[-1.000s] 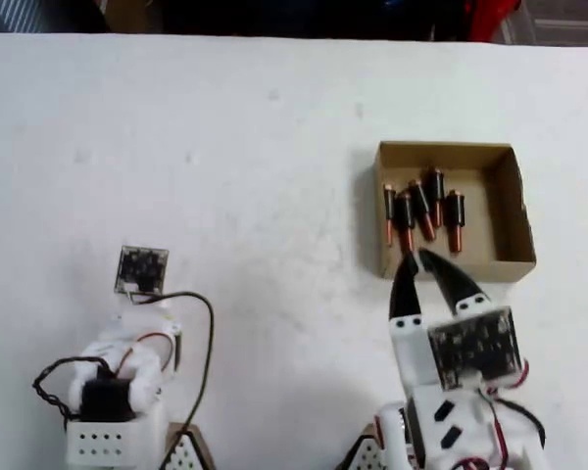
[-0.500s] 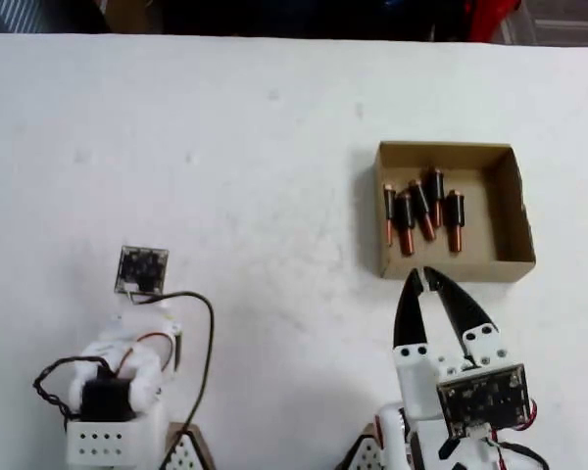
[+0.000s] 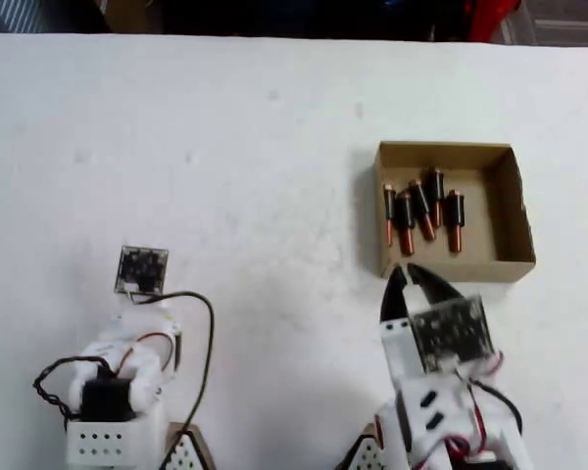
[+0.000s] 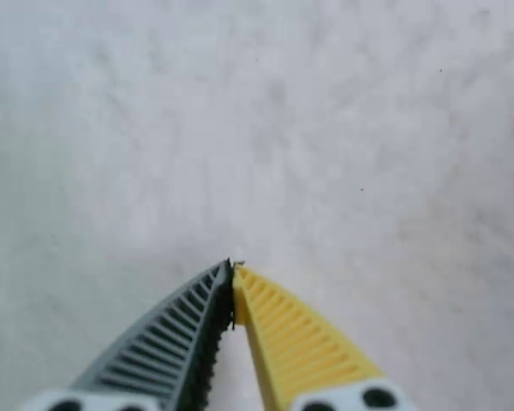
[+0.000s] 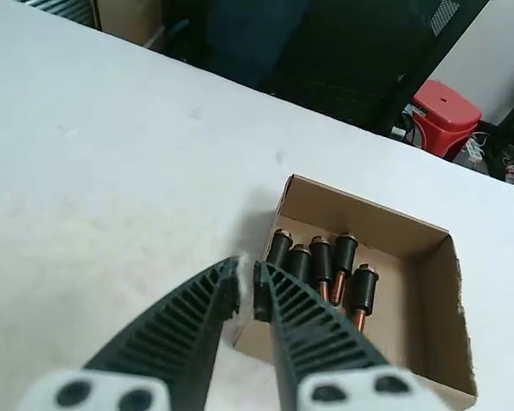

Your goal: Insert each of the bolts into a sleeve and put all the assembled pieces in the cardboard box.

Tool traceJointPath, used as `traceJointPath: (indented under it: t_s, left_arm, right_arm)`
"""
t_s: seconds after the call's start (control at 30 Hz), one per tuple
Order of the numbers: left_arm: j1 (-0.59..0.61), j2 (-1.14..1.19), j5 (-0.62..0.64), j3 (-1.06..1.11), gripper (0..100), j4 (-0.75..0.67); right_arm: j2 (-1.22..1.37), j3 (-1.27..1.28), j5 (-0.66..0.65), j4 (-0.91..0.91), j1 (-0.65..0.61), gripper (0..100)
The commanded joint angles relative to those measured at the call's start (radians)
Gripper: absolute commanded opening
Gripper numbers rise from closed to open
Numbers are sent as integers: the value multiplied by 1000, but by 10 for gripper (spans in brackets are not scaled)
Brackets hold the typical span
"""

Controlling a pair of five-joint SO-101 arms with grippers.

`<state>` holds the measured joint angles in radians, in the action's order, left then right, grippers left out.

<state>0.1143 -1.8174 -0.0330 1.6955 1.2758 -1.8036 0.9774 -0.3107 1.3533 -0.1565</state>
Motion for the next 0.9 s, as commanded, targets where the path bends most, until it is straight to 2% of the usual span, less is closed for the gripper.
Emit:
traceJointPath:
  t_s: [0.0, 0.47, 0.87]
  left_arm:
    - [4, -10, -5, -3, 23, 9]
    - [4, -10, -5, -3, 23, 9]
    - [4, -10, -5, -3, 23, 9]
  right_arm:
    - [2, 84, -14, -113, -5, 17]
    - [2, 364, -14, -300, -5, 17]
    - [2, 505, -14, -311, -5, 17]
